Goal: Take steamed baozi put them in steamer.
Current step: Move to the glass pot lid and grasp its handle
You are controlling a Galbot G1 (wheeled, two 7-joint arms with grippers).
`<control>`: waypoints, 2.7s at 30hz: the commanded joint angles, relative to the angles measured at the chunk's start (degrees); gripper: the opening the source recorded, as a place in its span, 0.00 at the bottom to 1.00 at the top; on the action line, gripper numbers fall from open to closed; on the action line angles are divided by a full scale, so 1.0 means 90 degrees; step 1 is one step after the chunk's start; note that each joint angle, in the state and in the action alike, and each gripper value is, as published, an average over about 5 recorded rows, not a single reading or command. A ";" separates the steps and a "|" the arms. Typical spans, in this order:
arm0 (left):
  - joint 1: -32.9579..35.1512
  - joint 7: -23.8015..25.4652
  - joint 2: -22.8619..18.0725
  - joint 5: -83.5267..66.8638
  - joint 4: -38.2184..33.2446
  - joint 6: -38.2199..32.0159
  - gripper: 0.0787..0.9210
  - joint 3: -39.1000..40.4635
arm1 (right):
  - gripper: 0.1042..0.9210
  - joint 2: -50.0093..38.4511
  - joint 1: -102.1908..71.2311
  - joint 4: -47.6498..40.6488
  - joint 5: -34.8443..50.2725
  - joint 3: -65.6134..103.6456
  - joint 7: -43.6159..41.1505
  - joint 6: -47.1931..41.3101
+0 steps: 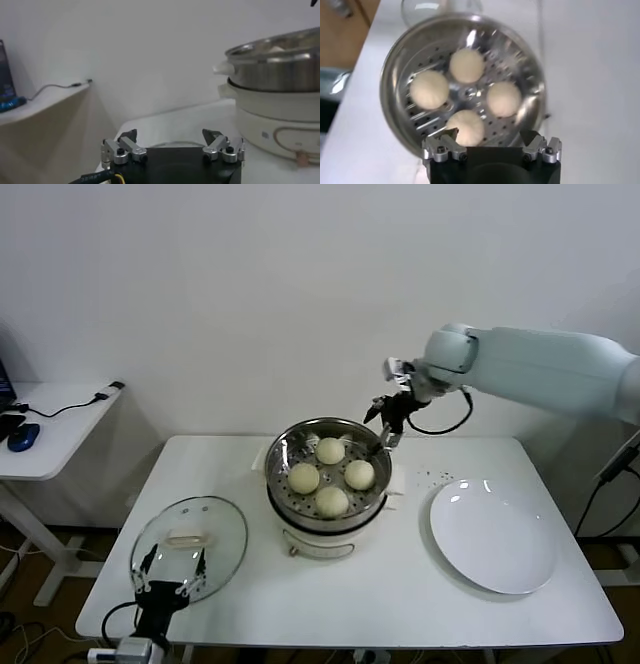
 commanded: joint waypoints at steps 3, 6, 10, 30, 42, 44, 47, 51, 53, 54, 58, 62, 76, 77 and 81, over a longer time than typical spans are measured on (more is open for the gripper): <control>0.0069 0.0011 -0.0050 0.0008 -0.0208 -0.0208 0.88 -0.0169 | 0.88 -0.3148 -0.3868 0.1661 -0.0191 0.4207 0.2865 0.1821; 0.0101 0.0014 -0.0105 0.0008 -0.0291 -0.0230 0.88 -0.0202 | 0.88 -0.3278 -0.5579 0.1799 -0.0310 0.6154 0.3182 0.1884; 0.0134 0.0015 -0.0187 0.0067 -0.0394 -0.0212 0.88 -0.0208 | 0.88 -0.3235 -0.7975 0.2056 -0.0592 0.8674 0.3335 0.1911; -0.0066 0.0337 -0.0193 0.7477 -0.0377 -0.0292 0.88 -0.0894 | 0.88 -0.0104 -1.3810 0.2797 -0.2155 1.4772 0.2948 0.1389; -0.0748 -0.0141 -0.0160 0.9883 0.1074 -0.0080 0.88 -0.0466 | 0.88 0.0230 -1.3858 0.2488 -0.2441 1.4651 0.3087 0.1435; -0.0891 -0.0294 -0.0194 0.9727 0.1346 0.0018 0.88 -0.0399 | 0.88 0.0256 -1.3863 0.2468 -0.2492 1.4634 0.3122 0.1436; -0.1094 -0.0454 -0.0224 0.9556 0.1656 0.0079 0.88 -0.0335 | 0.88 0.0230 -1.3885 0.2433 -0.2533 1.4622 0.3161 0.1440; -0.1419 -0.0656 -0.0223 0.9539 0.2097 -0.0055 0.88 -0.0326 | 0.88 0.0159 -1.3858 0.2371 -0.2556 1.4619 0.3195 0.1436; -0.1563 -0.0758 -0.0214 0.9539 0.2318 -0.0109 0.88 -0.0330 | 0.88 0.0143 -1.3843 0.2367 -0.2563 1.4612 0.3215 0.1434; -0.1633 -0.0811 -0.0209 0.9536 0.2426 -0.0133 0.88 -0.0334 | 0.88 0.0137 -1.3844 0.2373 -0.2568 1.4608 0.3221 0.1434; -0.1808 -0.0919 -0.0194 0.9522 0.2663 -0.0167 0.88 -0.0334 | 0.88 0.0115 -1.3859 0.2388 -0.2596 1.4603 0.3226 0.1434; -0.1977 -0.0991 -0.0174 0.9526 0.2912 -0.0147 0.88 -0.0289 | 0.88 0.0104 -1.3864 0.2388 -0.2611 1.4604 0.3231 0.1439; -0.2793 -0.1264 -0.0119 0.9372 0.3561 -0.0061 0.88 -0.0165 | 0.88 0.0144 -1.3913 0.2334 -0.2712 1.4694 0.3220 0.1484; -0.2812 -0.1272 -0.0108 0.9330 0.3570 -0.0056 0.88 -0.0159 | 0.88 0.0156 -1.3912 0.2316 -0.2734 1.4694 0.3214 0.1494; -0.2872 -0.1290 -0.0066 0.9111 0.3642 -0.0092 0.88 -0.0125 | 0.88 0.0218 -1.3899 0.2254 -0.2811 1.4694 0.3193 0.1520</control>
